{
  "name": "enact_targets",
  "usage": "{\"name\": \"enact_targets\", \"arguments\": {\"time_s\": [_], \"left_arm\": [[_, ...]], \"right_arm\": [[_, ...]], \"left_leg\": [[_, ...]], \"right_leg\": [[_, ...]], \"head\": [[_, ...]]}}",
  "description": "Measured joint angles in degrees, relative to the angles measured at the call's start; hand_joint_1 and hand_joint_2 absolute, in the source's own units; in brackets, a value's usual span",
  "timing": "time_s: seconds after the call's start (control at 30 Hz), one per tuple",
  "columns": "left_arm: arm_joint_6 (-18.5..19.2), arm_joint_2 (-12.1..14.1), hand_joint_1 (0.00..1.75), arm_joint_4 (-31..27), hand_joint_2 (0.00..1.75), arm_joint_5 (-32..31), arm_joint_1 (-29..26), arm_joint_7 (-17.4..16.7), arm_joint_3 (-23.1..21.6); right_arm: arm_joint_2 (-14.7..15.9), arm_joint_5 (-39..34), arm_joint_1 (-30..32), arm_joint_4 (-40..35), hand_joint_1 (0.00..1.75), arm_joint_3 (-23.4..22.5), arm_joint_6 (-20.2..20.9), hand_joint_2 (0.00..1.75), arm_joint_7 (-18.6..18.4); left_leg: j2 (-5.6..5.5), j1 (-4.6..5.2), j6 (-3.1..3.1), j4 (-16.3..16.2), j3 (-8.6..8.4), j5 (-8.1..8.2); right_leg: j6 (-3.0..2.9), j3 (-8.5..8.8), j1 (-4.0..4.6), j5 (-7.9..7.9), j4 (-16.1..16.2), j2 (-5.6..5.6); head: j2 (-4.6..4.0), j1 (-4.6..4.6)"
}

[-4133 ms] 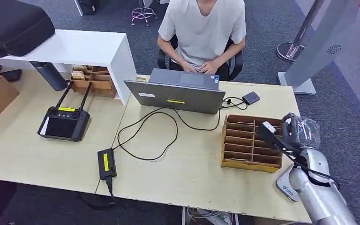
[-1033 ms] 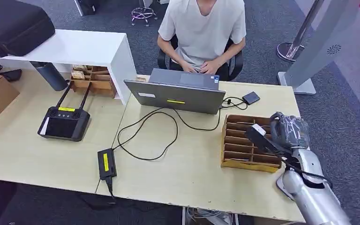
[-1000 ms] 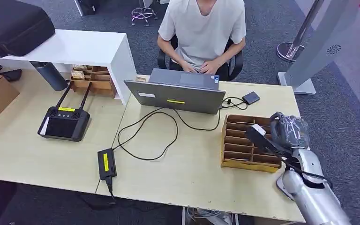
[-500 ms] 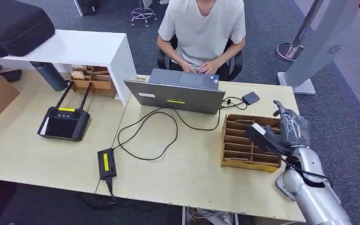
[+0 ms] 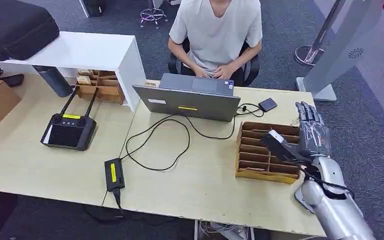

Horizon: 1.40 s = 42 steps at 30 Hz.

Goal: Pass the card to the sensor for recognition and then transmit it.

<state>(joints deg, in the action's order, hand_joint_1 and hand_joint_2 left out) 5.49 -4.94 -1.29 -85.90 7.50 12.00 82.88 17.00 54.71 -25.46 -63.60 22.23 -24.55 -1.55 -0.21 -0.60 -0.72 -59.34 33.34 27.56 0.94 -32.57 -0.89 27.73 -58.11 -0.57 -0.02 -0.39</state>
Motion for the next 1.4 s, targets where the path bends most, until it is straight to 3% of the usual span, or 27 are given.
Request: {"name": "enact_targets", "arguments": {"time_s": [0.9, 1.13, 1.27, 1.4], "left_arm": [[0.1, 0.0, 0.0, 0.0, 1.75, 0.0, -0.1, 0.4, 0.0], [-0.2, -0.1, 0.0, 0.0, 1.75, 0.0, -0.3, 0.8, 0.2], [-0.2, -0.1, 0.0, 0.0, 1.75, 0.0, -0.3, 1.0, 0.2], [-0.3, -0.1, 0.0, 0.0, 1.75, 0.0, -0.5, 1.4, 1.0]], "right_arm": [[0.0, 0.7, 0.8, -0.3, 0.0, 0.1, 0.1, 1.75, 0.9], [1.3, 0.4, 4.8, -13.2, 0.0, 1.7, 6.3, 1.75, -1.0], [2.6, 0.6, 5.8, -17.0, 0.0, 2.4, 7.1, 1.75, -1.1], [4.9, -0.2, 6.6, -20.4, 0.0, 3.1, 11.3, 1.75, -2.2]], "left_leg": [[0.0, 0.0, 0.0, 0.0, 0.01, 0.01], [0.01, -0.01, 0.0, 0.0, 0.03, 0.01], [0.0, 0.0, 0.0, 0.0, 0.03, 0.01], [0.0, 0.01, 0.0, 0.0, 0.04, 0.01]], "right_leg": [[0.0, -0.02, 0.01, 0.0, 0.0, 0.0], [-0.01, -0.05, 0.01, 0.01, 0.0, 0.01], [0.0, -0.04, 0.0, 0.01, 0.0, 0.0], [0.0, -0.04, -0.01, 0.0, 0.0, 0.01]], "head": [[0.0, -0.02], [-0.02, 0.0], [0.0, 0.0], [0.0, 0.0]]}}
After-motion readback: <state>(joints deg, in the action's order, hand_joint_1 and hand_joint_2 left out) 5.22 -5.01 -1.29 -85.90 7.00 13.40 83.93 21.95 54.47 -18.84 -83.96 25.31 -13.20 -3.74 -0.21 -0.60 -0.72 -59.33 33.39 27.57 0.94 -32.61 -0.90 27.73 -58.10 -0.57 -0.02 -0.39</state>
